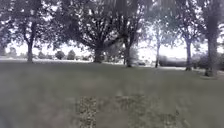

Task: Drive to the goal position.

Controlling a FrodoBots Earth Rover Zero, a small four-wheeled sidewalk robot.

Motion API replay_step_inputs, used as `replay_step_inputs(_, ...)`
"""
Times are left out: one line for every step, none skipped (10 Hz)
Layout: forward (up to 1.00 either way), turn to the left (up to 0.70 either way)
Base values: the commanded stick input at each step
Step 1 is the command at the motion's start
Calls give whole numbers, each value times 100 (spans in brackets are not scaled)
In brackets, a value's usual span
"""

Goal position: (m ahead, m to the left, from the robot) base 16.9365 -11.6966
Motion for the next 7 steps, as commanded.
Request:
replay_step_inputs(70, 0)
replay_step_inputs(70, 0)
replay_step_inputs(70, 0)
replay_step_inputs(70, 0)
replay_step_inputs(70, 0)
replay_step_inputs(70, 0)
replay_step_inputs(70, 0)
